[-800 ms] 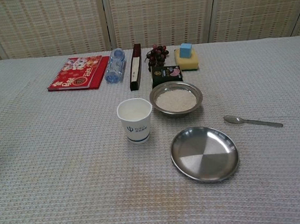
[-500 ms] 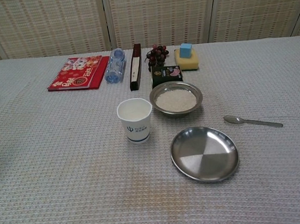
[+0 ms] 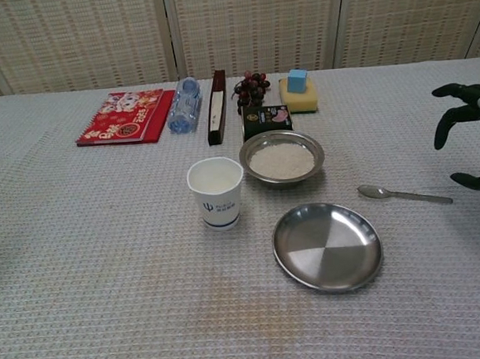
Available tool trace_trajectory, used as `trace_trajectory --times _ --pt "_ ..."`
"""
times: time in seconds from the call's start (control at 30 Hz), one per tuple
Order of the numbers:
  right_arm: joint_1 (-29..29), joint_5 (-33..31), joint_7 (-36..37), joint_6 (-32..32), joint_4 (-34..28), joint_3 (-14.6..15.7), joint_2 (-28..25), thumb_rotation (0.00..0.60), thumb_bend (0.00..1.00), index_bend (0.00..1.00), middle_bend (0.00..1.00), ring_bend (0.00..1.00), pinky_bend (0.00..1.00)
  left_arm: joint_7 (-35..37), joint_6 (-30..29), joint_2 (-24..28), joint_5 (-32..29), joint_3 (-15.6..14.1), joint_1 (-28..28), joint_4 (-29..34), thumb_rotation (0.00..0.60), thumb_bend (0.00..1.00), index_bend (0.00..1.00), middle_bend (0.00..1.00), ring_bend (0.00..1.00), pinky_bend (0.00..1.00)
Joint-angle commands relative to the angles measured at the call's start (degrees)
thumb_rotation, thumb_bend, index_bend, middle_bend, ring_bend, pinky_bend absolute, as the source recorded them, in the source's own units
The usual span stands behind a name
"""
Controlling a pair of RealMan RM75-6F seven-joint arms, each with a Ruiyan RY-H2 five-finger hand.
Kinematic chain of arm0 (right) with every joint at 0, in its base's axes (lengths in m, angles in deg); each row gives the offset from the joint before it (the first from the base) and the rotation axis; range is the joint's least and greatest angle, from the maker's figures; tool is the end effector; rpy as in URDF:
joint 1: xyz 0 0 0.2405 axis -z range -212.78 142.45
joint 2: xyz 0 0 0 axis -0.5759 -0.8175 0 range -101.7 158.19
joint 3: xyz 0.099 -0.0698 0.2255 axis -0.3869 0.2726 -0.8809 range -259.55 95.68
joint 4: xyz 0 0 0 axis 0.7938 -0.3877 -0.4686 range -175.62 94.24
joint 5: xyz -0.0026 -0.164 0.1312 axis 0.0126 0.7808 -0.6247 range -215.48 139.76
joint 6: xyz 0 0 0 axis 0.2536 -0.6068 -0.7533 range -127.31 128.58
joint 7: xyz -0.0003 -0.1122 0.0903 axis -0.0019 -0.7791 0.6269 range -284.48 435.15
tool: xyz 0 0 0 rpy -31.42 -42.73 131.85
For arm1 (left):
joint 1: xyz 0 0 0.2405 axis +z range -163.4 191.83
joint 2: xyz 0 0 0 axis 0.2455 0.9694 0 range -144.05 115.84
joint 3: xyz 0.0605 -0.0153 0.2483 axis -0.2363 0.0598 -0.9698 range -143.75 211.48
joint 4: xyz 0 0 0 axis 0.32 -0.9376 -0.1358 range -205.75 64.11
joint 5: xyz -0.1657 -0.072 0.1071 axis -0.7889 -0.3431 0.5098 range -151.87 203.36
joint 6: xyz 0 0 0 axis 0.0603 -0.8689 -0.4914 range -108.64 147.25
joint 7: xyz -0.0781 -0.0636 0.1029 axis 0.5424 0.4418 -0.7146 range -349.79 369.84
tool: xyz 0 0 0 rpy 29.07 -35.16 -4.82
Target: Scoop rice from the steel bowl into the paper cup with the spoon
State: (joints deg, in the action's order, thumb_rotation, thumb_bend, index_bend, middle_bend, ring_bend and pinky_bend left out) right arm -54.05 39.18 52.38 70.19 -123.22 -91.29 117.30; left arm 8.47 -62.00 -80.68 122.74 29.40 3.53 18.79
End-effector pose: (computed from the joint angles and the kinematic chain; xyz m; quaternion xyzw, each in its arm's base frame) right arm -0.2507 -0.2666 0.0164 0.6694 -0.3646 0.3467 0.5466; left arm -0.2885 0.1795 0.1138 -0.7102 -0.3519 -0.3766 0.4795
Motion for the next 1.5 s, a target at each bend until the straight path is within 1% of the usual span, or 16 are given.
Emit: trace_trajectory --times 0.03,0.17,0.47,0.77,1.23,1.5 --pt "-2.41 -2.25 -2.21 -2.88 2.65 -0.89 2.53 0.600 0.24 0.42 0.00 0.00 0.00 0.32 0.31 0.25 -0.15 -0.08 -0.09 0.16 0.600 0.49 0.00 0.00 0.00 0.15" --pt "-3.96 -3.96 -3.37 -4.33 4.73 -1.36 4.28 0.600 0.27 0.44 0.00 0.00 0.00 0.47 0.26 0.39 0.06 -0.24 -0.05 0.18 0.600 0.49 0.00 0.00 0.00 0.15" --pt "-5.79 -7.02 -4.38 -6.30 7.99 -1.48 6.69 0.600 0.27 0.48 0.00 0.00 0.00 0.32 0.70 0.44 -0.26 -0.15 -0.18 0.29 0.600 0.49 0.00 0.00 0.00 0.16" --pt "-7.34 -9.03 -5.05 -8.22 10.69 -0.96 8.32 0.600 0.27 0.49 0.00 0.00 0.00 0.56 1.09 0.62 -0.47 -0.13 -0.33 0.35 0.600 0.50 0.00 0.00 0.00 0.16" --pt "-8.74 -11.44 -5.84 -9.88 10.85 -0.47 8.43 0.600 0.30 0.50 0.00 0.00 0.00 1.16 1.17 0.90 -0.33 -0.29 -0.38 0.31 0.600 0.55 0.00 0.00 0.00 0.15" --pt "-9.44 -12.46 -6.01 -10.14 11.12 -0.50 8.57 0.600 0.30 0.51 0.00 0.00 0.00 1.18 1.44 0.93 -0.44 -0.27 -0.50 0.36 0.600 0.56 0.00 0.00 0.00 0.16"
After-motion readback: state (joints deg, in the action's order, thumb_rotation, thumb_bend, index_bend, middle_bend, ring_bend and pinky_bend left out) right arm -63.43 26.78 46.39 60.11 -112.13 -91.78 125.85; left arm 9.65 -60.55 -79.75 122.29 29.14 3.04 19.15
